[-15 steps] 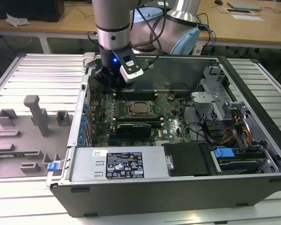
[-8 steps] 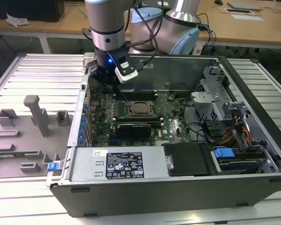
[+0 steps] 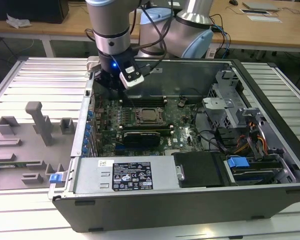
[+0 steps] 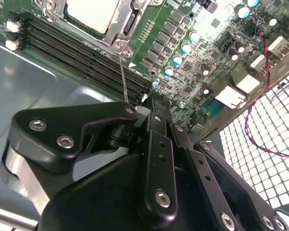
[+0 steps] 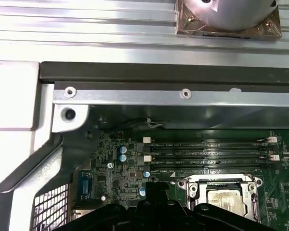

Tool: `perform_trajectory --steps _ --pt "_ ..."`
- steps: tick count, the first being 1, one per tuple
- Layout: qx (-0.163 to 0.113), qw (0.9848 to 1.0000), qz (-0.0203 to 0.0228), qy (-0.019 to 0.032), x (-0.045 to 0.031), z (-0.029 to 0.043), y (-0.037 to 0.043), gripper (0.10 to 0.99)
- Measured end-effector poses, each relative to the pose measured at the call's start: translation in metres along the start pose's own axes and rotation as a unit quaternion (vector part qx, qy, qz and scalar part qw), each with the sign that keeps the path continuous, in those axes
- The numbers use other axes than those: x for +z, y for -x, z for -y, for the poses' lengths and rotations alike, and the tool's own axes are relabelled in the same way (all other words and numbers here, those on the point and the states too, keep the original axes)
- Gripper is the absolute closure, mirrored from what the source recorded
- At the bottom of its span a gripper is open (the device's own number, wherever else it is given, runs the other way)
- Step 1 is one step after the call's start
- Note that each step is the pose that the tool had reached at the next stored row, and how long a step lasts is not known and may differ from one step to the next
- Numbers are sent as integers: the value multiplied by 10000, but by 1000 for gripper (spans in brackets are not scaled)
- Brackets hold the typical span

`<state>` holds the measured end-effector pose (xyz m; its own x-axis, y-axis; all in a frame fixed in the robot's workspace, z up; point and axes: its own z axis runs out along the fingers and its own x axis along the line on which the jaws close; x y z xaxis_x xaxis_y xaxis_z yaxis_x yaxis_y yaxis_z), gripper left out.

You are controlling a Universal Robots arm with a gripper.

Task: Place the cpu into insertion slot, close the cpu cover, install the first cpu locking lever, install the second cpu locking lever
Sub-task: 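Install the first cpu locking lever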

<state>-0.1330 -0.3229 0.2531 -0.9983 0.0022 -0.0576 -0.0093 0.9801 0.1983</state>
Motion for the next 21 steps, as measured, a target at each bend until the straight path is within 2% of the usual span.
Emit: perform_trajectory --steps 2,7,11,13,14,18,19,21 --pt "-1 10000 -1 -2 3 1 36 980" --pt "-1 10000 -2 -2 18 4 213 980" --pt "-1 10000 -2 -3 33 7 396 980" --pt "-1 10000 -2 -2 46 9 558 980" --pt "-2 10000 -3 -3 47 10 582 980" --pt "-3 10000 0 -2 48 9 584 980" --pt "-7 10000 23 -2 50 10 585 980" --pt "-26 9999 103 -3 55 11 583 980"
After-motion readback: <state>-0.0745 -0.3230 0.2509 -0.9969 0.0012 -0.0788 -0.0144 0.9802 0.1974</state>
